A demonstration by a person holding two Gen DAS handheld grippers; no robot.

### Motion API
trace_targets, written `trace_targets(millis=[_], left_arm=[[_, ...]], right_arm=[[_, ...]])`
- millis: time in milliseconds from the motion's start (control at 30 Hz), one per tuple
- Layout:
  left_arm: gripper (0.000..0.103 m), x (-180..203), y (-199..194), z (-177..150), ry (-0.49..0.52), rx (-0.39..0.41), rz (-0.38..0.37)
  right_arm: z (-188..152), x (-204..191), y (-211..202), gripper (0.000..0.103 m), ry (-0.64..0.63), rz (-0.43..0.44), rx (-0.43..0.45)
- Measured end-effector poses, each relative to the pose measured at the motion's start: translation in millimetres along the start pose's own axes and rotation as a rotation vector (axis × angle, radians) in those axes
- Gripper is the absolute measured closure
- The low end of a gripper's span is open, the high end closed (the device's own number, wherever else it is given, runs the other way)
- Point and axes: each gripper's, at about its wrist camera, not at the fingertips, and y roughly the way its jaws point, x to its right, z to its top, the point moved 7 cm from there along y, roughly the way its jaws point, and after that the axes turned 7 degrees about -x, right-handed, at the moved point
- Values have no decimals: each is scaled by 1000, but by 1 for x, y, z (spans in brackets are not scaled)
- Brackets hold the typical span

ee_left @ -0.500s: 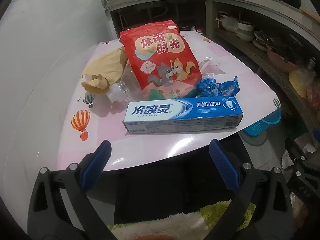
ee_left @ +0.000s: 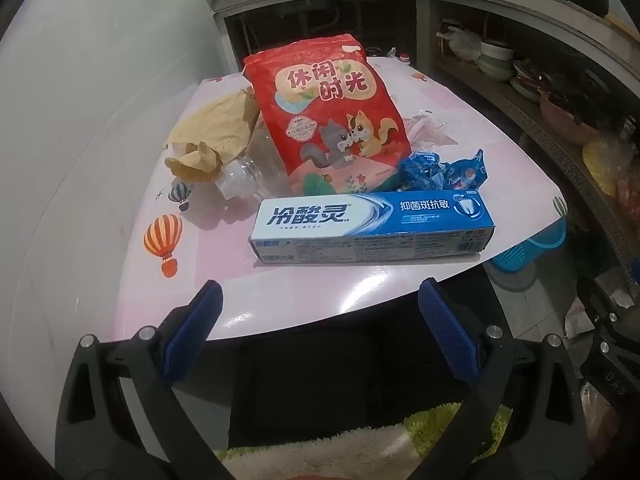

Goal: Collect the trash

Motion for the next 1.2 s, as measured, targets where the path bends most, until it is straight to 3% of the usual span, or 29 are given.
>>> trace_targets(millis=[1200], left_arm=[[9,-3,-7,2,-10,2,4]], right_arm=[[5,-1,-4,6,-6,-2,8]])
